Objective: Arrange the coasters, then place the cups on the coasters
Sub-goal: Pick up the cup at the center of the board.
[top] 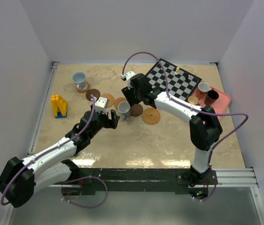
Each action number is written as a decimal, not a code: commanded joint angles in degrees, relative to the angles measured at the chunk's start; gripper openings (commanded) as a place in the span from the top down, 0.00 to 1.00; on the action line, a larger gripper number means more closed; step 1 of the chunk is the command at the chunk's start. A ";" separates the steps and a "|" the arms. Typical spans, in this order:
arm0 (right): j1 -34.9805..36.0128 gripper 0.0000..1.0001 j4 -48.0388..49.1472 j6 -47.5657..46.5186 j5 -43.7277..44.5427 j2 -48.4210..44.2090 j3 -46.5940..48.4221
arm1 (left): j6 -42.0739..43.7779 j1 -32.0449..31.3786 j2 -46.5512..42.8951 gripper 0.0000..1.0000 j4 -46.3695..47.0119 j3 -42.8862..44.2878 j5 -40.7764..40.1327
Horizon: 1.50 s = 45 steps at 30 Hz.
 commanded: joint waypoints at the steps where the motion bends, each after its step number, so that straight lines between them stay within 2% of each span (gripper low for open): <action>1: -0.30 0.43 -0.67 -7.40 -2.96 1.35 6.10 | -2.25 1.81 -1.94 0.20 -4.62 1.82 1.61; 11: -0.30 0.51 -5.69 -11.88 -8.76 6.28 10.67 | -2.87 3.84 -2.56 0.19 -9.45 4.37 1.34; 23: -0.12 0.60 -6.92 -12.77 -9.03 10.23 13.57 | -2.34 4.54 -3.18 0.18 -11.39 5.34 0.38; 30: 0.31 0.68 -7.10 -12.94 -9.29 10.85 13.40 | -2.34 4.71 -2.91 0.18 -11.56 5.34 0.11; 39: 0.67 0.88 -7.54 -12.51 -10.35 10.33 14.10 | -2.08 4.71 -2.47 0.18 -11.21 5.07 -0.33; 42: 0.75 1.00 -7.62 -11.80 -10.17 9.54 14.10 | -2.08 4.71 -2.38 0.18 -11.21 5.07 -0.33; 45: 0.75 1.00 -7.71 -10.84 -10.08 8.66 14.10 | -1.99 4.63 -2.56 0.18 -11.13 5.07 -0.33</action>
